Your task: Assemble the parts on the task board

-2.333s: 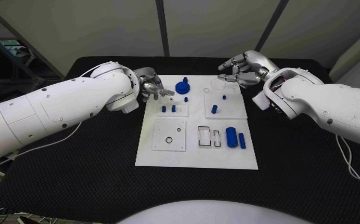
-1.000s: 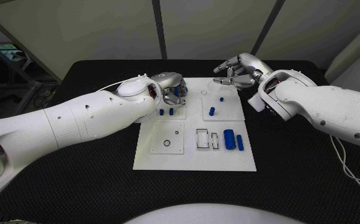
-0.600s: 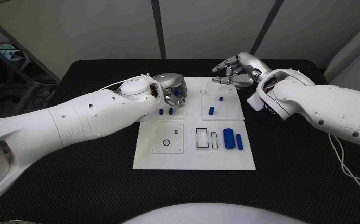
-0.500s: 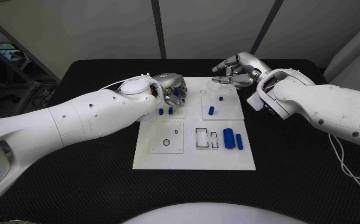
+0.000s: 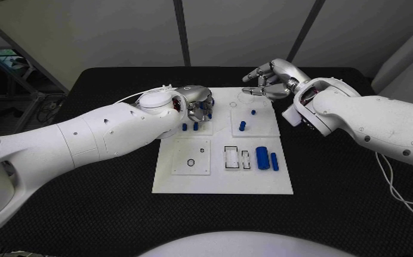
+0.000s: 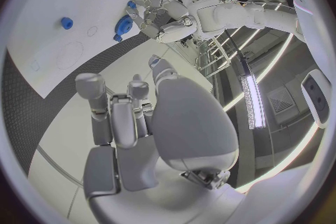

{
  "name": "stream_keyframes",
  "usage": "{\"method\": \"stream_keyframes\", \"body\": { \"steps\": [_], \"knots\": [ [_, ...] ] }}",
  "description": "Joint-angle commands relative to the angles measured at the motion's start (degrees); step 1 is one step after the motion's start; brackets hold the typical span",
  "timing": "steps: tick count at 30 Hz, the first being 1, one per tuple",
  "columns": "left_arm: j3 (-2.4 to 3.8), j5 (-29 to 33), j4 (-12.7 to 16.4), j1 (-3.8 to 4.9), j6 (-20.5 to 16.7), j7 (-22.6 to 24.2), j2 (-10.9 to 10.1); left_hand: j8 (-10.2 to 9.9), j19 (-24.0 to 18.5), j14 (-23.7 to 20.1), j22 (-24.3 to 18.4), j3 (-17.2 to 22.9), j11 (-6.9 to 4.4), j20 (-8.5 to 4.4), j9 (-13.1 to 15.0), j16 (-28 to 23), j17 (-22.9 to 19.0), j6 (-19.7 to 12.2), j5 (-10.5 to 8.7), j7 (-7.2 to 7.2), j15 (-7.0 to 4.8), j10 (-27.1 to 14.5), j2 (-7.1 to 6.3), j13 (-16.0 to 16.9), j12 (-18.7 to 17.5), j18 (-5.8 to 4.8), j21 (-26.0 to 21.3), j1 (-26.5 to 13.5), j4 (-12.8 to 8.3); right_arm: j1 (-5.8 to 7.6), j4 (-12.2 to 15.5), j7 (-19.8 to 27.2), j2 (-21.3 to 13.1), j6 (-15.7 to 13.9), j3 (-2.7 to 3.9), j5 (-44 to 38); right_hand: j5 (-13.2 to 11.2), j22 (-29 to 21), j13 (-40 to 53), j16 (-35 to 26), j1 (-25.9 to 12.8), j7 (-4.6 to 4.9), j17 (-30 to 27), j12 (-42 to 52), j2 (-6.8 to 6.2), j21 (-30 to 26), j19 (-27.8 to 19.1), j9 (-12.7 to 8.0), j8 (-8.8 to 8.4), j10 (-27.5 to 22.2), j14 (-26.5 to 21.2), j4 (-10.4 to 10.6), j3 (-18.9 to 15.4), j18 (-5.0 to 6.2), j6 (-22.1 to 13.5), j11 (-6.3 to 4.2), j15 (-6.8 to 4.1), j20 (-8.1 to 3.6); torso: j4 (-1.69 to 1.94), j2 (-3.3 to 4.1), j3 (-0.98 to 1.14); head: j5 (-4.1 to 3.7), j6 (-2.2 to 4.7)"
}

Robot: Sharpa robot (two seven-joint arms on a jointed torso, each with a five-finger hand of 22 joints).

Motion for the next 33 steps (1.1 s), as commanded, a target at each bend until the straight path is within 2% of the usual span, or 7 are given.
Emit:
{"method": "stream_keyframes", "body": {
  "steps": [1, 12, 21, 29, 33],
  "knots": [
    [0.03, -0.14, -0.32, 0.02, 0.86, 1.47, 0.24, -0.39, 0.50, 0.33, 0.28, 0.50, 0.04, -0.02, -0.01, 0.23, 0.17, 0.38, -0.31, 0.04, -0.01, 0.60, 0.55, -0.14, -0.25, -1.61, 0.40, -0.03, -0.07, 0.08, 0.10, 0.15, 0.07, -0.06, 0.04, -0.19, 0.31, -0.09, -0.01, -0.27, -0.29, -0.21, 1.76, -0.08, 0.07, -0.27, -0.31, -0.05, 0.34, -0.32, 2.85, 0.03, 0.29, 0.44, 0.24, 0.02, -0.39, 0.01, 0.02, -0.05, 0.04, 0.06, 0.02],
    [0.03, 0.89, -1.15, -0.15, 1.48, 2.04, 0.78, -1.97, 0.32, 0.24, 1.44, 1.69, 0.30, 0.07, -0.14, 0.62, -0.47, 0.27, -0.37, 0.50, 0.19, 1.27, 0.40, -1.07, -1.87, -1.70, 1.14, -0.86, -0.43, 0.08, 0.10, 0.14, 0.11, 0.06, 0.04, -0.19, 0.35, -0.07, 0.07, -0.29, -0.26, -0.27, 1.79, -0.01, 0.10, -0.30, -0.27, 0.00, 0.49, -0.16, 2.86, 0.06, 0.41, 0.43, 0.48, -0.03, -0.42, 0.00, -0.01, -0.03, 0.03, 0.08, 0.04],
    [0.03, 1.63, -1.21, -0.19, 2.19, 1.91, 0.93, -5.34, 0.11, 0.06, 2.43, 1.62, 0.68, 0.35, -0.21, 0.85, -1.40, -2.25, -0.43, 1.05, 0.52, 1.40, -1.04, -1.25, -4.23, -1.73, 1.55, -2.13, -0.89, 0.08, 0.18, 0.11, 0.09, 0.08, 0.04, -0.20, 0.36, -0.12, 0.04, -0.31, -0.24, -0.29, 1.78, -0.03, 0.08, -0.35, -0.29, 0.01, 0.54, -0.14, 2.85, 0.05, 0.45, 0.44, 0.56, -0.05, -0.43, -0.01, -0.01, -0.04, 0.04, 0.05, 0.04],
    [0.04, 1.72, -1.16, -0.19, 2.39, 1.74, 0.95, -6.14, 0.05, -0.01, 2.73, 1.41, 0.92, 0.49, -0.13, 0.93, -1.75, -2.23, -0.44, 1.04, 0.68, 0.97, -1.30, -1.25, -5.36, -1.74, 1.61, -2.45, -1.08, 0.08, 0.18, 0.11, 0.11, 0.08, 0.04, -0.22, 0.36, -0.12, 0.04, -0.31, -0.24, -0.29, 1.78, -0.03, 0.08, -0.35, -0.29, 0.01, 0.54, -0.14, 2.85, 0.05, 0.45, 0.44, 0.56, -0.05, -0.43, -0.01, 0.04, -0.03, 0.01, -0.02, -0.06],
    [0.04, 1.74, -1.16, -0.19, 2.46, 1.70, 1.02, -6.08, 0.11, 0.03, 3.03, 1.66, 0.95, 0.57, 0.05, 1.09, -1.86, -1.03, -0.40, 1.04, 0.71, 1.23, -0.81, -1.18, -5.83, -1.76, 1.76, -2.42, -1.18, 0.08, 0.18, 0.12, 0.14, 0.10, 0.04, -0.22, 0.36, -0.12, 0.04, -0.31, -0.24, -0.29, 1.78, -0.03, 0.08, -0.35, -0.29, 0.01, 0.54, -0.14, 2.85, 0.05, 0.45, 0.44, 0.56, -0.05, -0.43, -0.01, -0.02, -0.02, 0.02, 0.02, -0.04]
  ]
}}
